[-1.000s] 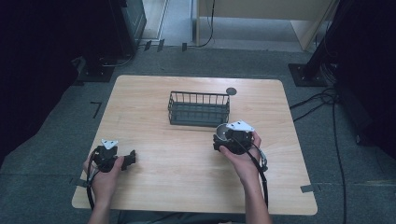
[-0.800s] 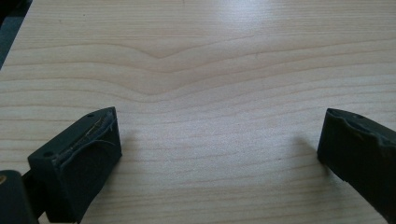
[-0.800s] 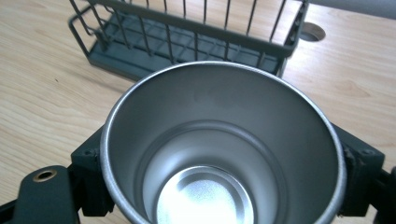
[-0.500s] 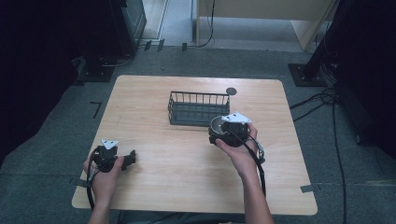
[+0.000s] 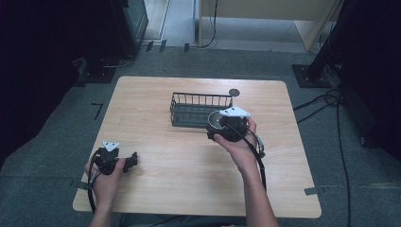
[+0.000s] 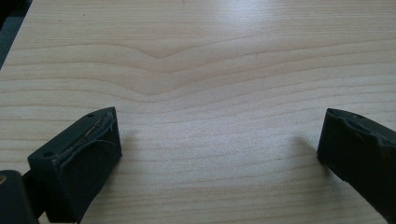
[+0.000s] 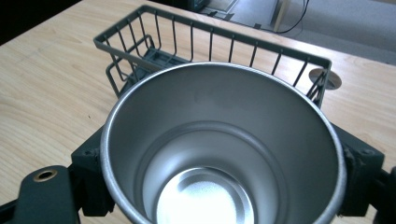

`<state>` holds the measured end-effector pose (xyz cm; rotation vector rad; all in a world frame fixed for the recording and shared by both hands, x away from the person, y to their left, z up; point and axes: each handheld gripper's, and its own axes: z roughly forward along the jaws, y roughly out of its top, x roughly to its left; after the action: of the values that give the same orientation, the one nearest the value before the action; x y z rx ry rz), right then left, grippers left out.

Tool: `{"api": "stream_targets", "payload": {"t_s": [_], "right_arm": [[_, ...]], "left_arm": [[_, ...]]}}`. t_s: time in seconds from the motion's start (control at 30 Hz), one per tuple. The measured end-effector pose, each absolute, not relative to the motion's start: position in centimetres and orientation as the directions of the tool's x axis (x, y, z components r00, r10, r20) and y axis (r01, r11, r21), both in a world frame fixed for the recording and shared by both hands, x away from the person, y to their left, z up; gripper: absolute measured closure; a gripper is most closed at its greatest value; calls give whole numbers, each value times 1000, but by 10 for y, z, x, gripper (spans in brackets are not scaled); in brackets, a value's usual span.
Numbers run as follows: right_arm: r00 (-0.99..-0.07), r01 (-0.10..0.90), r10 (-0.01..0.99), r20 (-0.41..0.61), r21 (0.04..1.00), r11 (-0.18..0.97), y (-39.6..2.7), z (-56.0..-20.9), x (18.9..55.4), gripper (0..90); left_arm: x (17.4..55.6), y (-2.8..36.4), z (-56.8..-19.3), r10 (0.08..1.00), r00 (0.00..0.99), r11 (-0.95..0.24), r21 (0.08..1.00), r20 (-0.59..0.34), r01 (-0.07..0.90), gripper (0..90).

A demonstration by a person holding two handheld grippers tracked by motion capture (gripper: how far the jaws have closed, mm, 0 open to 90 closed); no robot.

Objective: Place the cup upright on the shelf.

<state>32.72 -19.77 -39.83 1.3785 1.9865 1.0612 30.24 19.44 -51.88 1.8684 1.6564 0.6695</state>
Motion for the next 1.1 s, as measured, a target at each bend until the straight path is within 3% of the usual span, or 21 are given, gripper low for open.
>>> {"api": "stream_targets", "payload": {"t_s": [1.1], "right_arm": [[-387, 514, 922, -3, 829, 218, -177, -372, 374, 157]], "left_arm": [[302, 194, -519, 993, 117, -91, 688, 8, 720, 0]]}}
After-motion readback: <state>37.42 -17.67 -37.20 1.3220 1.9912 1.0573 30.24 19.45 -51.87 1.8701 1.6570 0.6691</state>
